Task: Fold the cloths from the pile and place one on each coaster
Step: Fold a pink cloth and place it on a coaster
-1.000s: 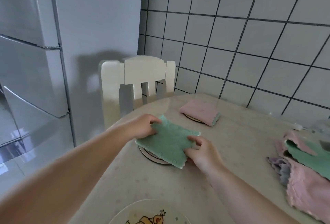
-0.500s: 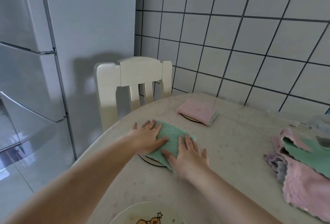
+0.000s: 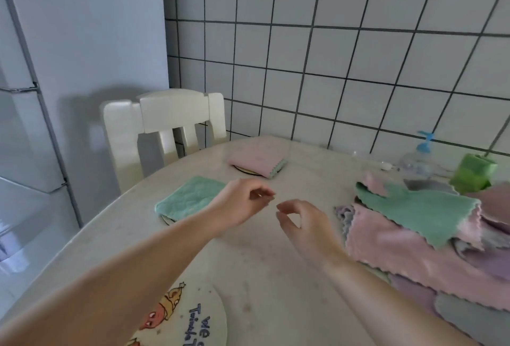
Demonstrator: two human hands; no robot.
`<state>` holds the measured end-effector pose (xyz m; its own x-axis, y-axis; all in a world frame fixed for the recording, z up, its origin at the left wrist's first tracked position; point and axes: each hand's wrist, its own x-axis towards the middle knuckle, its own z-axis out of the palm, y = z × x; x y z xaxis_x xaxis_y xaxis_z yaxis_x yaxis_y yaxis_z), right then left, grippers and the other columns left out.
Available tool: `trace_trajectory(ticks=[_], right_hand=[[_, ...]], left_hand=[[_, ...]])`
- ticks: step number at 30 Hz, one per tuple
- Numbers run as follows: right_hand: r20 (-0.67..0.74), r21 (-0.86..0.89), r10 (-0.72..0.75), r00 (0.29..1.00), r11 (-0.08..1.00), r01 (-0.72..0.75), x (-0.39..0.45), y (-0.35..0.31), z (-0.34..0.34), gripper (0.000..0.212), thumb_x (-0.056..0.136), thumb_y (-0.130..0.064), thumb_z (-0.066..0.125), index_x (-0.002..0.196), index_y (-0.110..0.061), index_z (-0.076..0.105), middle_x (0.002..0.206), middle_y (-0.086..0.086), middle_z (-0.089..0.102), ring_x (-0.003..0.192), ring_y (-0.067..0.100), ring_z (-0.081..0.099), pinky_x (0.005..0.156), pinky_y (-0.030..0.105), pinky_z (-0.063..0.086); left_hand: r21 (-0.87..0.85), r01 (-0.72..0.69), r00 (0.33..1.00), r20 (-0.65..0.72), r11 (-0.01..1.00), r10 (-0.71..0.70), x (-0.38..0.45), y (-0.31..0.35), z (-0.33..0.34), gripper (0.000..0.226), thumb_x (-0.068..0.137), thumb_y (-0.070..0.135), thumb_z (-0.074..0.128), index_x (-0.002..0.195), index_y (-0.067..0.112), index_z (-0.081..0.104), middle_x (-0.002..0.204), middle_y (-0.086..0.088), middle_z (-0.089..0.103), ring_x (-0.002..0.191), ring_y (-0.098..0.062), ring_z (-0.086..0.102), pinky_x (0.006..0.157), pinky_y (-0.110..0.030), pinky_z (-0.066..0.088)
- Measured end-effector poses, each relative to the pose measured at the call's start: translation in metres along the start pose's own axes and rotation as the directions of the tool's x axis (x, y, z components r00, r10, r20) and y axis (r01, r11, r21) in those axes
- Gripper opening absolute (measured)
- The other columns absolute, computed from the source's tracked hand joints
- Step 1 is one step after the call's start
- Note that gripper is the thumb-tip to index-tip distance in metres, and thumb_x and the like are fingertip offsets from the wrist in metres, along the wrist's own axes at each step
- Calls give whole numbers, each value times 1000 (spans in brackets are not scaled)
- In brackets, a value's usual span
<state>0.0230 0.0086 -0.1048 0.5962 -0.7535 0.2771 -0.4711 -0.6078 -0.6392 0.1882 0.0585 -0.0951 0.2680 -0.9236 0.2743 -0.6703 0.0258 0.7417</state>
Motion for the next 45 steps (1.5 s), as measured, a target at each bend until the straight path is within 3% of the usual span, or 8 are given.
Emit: trace_trajectory(ticks=[5,10,15,23,28,33,39,45], right_hand=[[-49,-60,46,998,997,-49,-33,52,-63,19,90,-33,53,106,-30,64,108,-13,63,94,8,58,79,22,41],[-94,-411,39,995,909,-74,-58,104,-120,26,90,-38,51,110,-32,66,137,-7,47,129,16,39,111,43,25],[47,-624,163,986,775,-99,-67,149,-149,43,90,-46,44,132,-38,48,157,-4,11,145,18,1,116,52,0],[-76,-654,-27,997,756,-29,-58,153,-163,46,90,-44,44,134,-29,44,140,-13,43,133,16,31,113,43,15],[-196,-516,-31,980,853,-76,-30,135,-192,40,92,-24,44,131,-17,47,140,-5,41,119,20,49,97,37,41],[-300,-273,-108,948,962,24,-2,104,-229,48,93,-19,46,140,-11,37,149,-2,32,126,20,47,105,37,38],[-511,-278,-265,818,951,135,-1,52,-279,43,92,-16,49,135,-12,47,144,-3,41,127,15,45,99,22,32],[-502,-278,-213,838,958,77,-29,19,-294,47,92,-14,48,138,-12,43,145,-2,39,129,14,42,94,16,27]], left_hand=[[33,-82,992,102,996,78,4,46,62,15,88,23,61,100,20,70,92,6,69,86,-13,65,82,-26,50],[120,-191,971,168,974,169,21,77,120,20,89,16,57,103,11,70,105,-8,70,99,-20,63,86,-30,49],[291,-370,921,238,882,308,34,108,169,30,86,6,48,108,6,69,134,-10,54,126,-24,46,103,-25,34],[575,-461,885,358,675,299,62,132,208,39,90,25,48,129,23,53,149,3,35,141,-21,23,114,-40,22],[565,-355,935,208,745,287,95,140,203,39,90,26,44,129,24,51,130,-4,52,123,-28,45,108,-43,30],[412,-297,940,-30,861,339,116,171,158,41,86,28,60,125,16,54,131,-2,44,112,-28,53,99,-41,41],[499,-380,836,-175,779,520,98,206,84,41,82,6,49,118,21,59,116,-3,55,99,-25,56,83,-35,46],[626,-338,802,-199,703,563,42,215,5,14,88,27,57,98,19,60,94,3,67,89,-27,61,80,-32,41]])
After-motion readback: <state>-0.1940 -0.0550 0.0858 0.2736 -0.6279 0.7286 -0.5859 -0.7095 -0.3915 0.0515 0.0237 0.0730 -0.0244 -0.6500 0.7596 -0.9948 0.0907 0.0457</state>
